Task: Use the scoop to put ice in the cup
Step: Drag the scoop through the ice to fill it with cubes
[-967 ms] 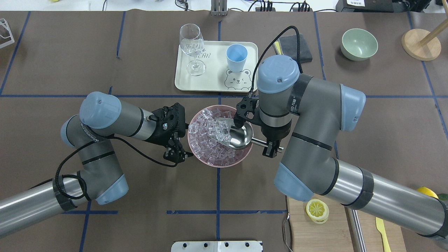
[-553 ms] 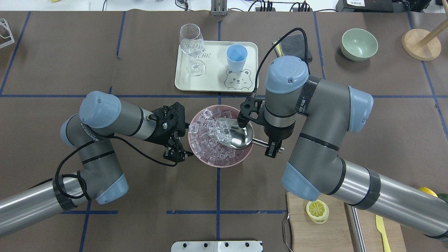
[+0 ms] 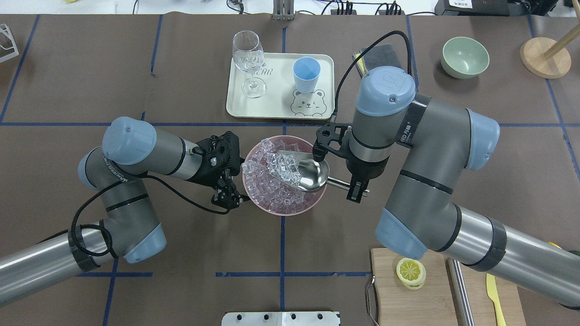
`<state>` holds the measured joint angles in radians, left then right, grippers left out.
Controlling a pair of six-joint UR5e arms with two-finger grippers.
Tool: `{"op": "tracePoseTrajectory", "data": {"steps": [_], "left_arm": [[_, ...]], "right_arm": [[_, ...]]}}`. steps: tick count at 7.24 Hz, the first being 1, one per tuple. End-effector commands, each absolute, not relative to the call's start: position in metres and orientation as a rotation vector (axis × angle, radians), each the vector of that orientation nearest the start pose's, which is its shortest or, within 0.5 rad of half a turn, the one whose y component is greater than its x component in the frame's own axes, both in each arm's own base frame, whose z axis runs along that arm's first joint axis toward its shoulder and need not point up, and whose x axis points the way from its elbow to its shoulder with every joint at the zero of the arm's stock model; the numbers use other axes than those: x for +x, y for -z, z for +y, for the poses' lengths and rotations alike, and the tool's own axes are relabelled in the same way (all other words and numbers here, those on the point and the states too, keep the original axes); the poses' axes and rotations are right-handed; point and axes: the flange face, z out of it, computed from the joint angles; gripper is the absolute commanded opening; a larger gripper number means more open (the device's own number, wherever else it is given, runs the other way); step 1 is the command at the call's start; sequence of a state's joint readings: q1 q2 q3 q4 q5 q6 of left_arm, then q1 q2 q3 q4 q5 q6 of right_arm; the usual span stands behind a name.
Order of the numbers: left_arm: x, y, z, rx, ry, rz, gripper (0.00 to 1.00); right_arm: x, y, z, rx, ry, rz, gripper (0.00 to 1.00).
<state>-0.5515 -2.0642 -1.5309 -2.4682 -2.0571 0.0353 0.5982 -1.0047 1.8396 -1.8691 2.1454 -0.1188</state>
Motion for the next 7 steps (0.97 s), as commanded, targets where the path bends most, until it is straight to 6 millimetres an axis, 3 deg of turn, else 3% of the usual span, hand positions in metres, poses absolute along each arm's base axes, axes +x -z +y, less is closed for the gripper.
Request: {"op": "tracePoseTrajectory", "data": {"steps": [1, 7], "left_arm": [[0.518, -0.285, -0.421, 1.047, -1.195, 1.059, 1.0], [0.512, -0.279, -0.424, 1.061, -1.192, 1.06, 1.0]], "right_arm": [[-0.456, -0.257, -0.415, 0.286, 1.183, -0.801, 0.0], [-0.427, -0.245, -0.413, 0.314, 1.122, -0.823, 0.0]]}}
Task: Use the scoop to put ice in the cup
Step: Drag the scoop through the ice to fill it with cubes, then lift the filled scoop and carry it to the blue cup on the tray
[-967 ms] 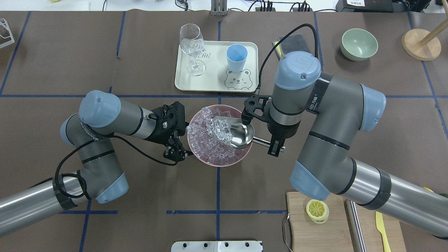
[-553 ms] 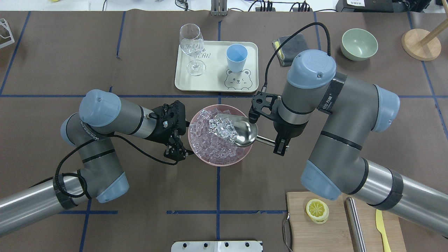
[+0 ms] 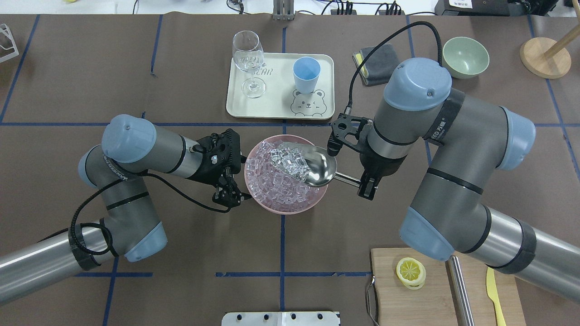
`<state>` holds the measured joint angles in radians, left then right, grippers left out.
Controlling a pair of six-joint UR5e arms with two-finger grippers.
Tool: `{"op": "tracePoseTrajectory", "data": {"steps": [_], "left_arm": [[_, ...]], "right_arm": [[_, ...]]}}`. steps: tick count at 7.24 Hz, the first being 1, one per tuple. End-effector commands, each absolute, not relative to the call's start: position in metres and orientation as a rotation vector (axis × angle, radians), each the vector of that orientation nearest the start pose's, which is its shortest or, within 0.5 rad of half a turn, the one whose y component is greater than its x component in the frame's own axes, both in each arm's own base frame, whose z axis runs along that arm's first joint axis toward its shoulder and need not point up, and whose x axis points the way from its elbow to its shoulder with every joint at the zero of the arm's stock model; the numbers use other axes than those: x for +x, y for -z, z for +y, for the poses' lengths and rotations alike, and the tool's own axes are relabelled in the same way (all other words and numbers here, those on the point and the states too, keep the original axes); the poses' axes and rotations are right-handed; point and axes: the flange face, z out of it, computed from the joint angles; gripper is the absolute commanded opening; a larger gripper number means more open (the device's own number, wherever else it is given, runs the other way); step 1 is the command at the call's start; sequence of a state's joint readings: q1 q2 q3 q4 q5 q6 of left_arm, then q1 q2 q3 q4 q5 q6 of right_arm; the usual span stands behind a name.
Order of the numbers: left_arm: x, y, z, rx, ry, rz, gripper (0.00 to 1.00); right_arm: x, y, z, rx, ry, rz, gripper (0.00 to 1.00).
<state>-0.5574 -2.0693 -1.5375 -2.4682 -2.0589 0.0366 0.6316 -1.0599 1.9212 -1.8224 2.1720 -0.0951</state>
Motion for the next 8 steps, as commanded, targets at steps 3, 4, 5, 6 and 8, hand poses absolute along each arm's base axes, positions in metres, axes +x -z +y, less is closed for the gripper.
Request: {"op": "tracePoseTrajectory", "data": {"steps": [3, 4, 5, 6, 8], "left_arm": [[0.506, -0.28, -0.429, 1.064, -1.184, 1.054, 1.0], [0.506, -0.282, -0.429, 1.06, -1.184, 1.053, 1.0], [0.506, -0.284, -0.429, 1.056, -1.183, 1.05, 1.0], [0.506, -0.288, -0.429, 1.048, -1.183, 1.047, 1.0], [0.504, -0.296, -0.428, 1.031, -1.183, 1.04, 1.0]], "right_arm": [[-0.412, -0.236, -0.427, 0.241, 0.872, -0.842, 0.0], [-0.409, -0.234, -0.431, 0.241, 0.854, -0.842, 0.0], [-0.406, -0.233, -0.435, 0.215, 0.787, -0.845, 0.0], [-0.403, -0.232, -0.437, 0.203, 0.759, -0.855, 0.0], [-0.4, -0.225, -0.453, 0.164, 0.64, -0.853, 0.0]]}}
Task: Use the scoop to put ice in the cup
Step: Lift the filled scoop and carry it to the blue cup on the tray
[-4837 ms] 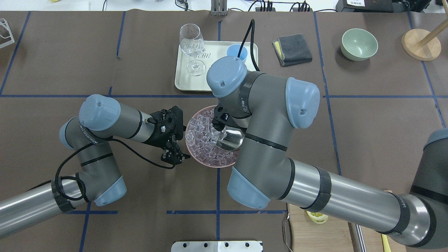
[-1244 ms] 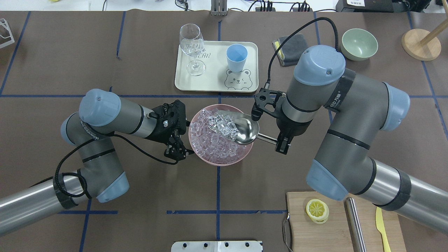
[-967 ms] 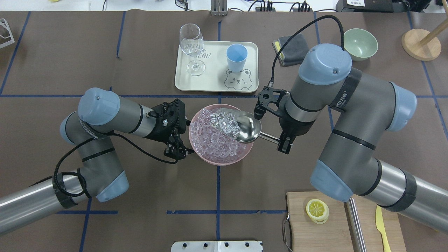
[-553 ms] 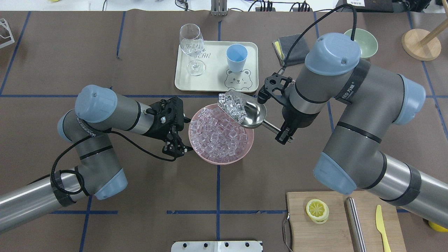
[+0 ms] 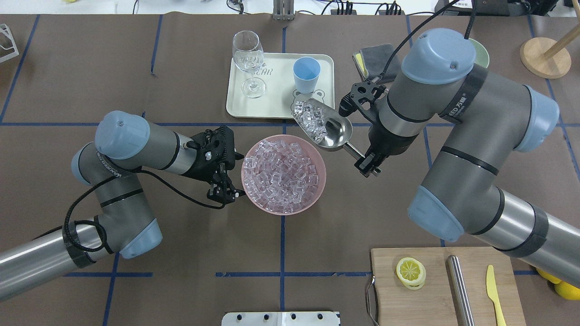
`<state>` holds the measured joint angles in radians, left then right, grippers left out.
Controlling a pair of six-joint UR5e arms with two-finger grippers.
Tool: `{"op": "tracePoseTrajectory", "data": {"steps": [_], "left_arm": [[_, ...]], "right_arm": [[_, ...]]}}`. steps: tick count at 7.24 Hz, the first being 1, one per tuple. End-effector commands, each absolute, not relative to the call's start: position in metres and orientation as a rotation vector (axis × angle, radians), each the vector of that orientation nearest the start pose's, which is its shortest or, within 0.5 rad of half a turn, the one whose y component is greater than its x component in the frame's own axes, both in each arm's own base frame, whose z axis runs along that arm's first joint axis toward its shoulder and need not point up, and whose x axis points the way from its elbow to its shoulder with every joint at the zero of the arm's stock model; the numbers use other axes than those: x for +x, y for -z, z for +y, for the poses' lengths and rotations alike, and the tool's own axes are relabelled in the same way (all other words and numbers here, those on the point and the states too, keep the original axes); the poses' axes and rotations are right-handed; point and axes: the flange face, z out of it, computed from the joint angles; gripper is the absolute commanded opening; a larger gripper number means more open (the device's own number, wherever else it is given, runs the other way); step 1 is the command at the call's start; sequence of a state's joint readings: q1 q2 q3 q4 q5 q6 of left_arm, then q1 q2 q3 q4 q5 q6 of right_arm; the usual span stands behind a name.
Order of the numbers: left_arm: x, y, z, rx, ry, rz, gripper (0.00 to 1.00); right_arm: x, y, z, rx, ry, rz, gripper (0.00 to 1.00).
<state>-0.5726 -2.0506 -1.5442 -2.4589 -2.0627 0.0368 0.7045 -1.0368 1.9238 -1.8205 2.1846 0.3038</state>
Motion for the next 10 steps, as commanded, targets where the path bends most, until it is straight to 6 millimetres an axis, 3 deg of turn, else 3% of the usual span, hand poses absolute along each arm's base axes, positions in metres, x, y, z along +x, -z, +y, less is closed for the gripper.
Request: {"op": "tracePoseTrajectory", "data": {"steps": [1, 3, 4, 6, 7, 8, 10], "left_arm": [[0.5, -0.297, -0.431, 1.03, -1.179, 1.037, 1.0], [0.494, -0.301, -0.433, 1.027, -1.173, 1.03, 1.0], [0.493, -0.303, -0.43, 1.021, -1.181, 1.041, 1.0], [0.491, -0.307, -0.431, 1.013, -1.179, 1.037, 1.0], [0.49, -0.309, -0.431, 1.012, -1.179, 1.037, 1.0], [0.49, -0.31, -0.431, 1.01, -1.179, 1.036, 1.0], [0.489, -0.31, -0.432, 1.012, -1.177, 1.034, 1.0]], "right_arm": [[-0.413, -0.207, -0.473, 0.095, 0.547, -0.852, 0.0], [-0.417, -0.204, -0.508, 0.043, 0.485, -0.845, 0.0], [-0.425, -0.192, -0.534, -0.037, 0.452, -0.858, 0.0], [-0.427, -0.183, -0.555, -0.071, 0.424, -0.855, 0.0], [-0.432, -0.165, -0.575, -0.112, 0.399, -0.856, 0.0], [-0.44, -0.156, -0.583, -0.144, 0.384, -0.836, 0.0], [-0.443, -0.171, -0.58, -0.197, 0.37, -0.809, 0.0]]}}
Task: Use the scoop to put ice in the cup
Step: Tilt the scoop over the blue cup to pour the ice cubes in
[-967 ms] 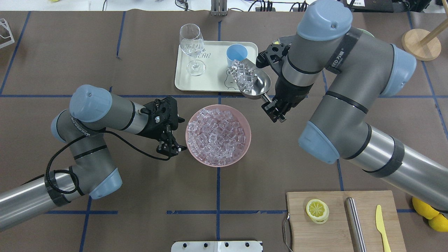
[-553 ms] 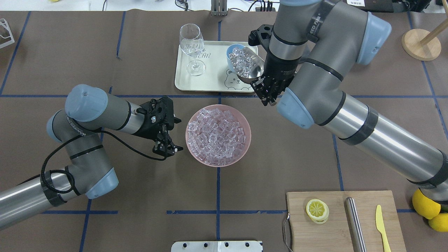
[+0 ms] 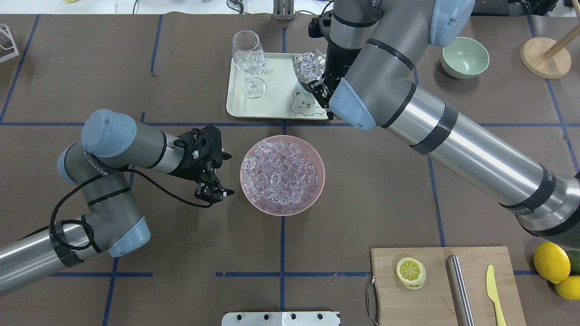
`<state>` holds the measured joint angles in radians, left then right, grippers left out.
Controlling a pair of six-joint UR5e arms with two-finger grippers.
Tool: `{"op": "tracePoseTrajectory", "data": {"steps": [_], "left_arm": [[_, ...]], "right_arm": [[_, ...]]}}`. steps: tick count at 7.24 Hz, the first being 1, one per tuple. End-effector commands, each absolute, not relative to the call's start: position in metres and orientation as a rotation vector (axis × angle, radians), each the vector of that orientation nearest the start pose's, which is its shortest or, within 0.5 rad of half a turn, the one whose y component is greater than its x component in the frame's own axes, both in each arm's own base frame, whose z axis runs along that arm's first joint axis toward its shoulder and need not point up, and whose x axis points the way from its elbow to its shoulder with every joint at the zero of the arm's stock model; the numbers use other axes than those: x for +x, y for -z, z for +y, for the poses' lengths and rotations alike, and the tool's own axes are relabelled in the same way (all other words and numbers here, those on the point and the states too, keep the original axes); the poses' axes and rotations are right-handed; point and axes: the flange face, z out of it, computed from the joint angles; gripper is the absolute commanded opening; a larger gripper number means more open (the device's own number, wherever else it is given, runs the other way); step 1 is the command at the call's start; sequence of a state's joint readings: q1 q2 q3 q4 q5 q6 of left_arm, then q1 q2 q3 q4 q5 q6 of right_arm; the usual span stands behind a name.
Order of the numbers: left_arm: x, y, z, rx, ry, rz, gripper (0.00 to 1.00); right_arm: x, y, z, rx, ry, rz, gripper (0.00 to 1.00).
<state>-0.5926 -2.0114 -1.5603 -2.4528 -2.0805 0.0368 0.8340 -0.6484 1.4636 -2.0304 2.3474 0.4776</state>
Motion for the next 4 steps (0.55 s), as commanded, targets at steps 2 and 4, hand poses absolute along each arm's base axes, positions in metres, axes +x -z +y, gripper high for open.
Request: {"op": "tracePoseTrajectory", "data": {"steps": [2, 4], "left_arm": [[0.4898, -0.3096, -0.4316, 1.01, -1.177, 1.036, 1.0], [0.4902, -0.3089, -0.4306, 1.011, -1.178, 1.037, 1.0]], "right_arm": [[-0.4481, -0.1778, -0.5755, -0.228, 0.365, -0.791, 0.0], [-0.4509, -0.1775, -0.5765, -0.265, 0.357, -0.788, 0.0]]}}
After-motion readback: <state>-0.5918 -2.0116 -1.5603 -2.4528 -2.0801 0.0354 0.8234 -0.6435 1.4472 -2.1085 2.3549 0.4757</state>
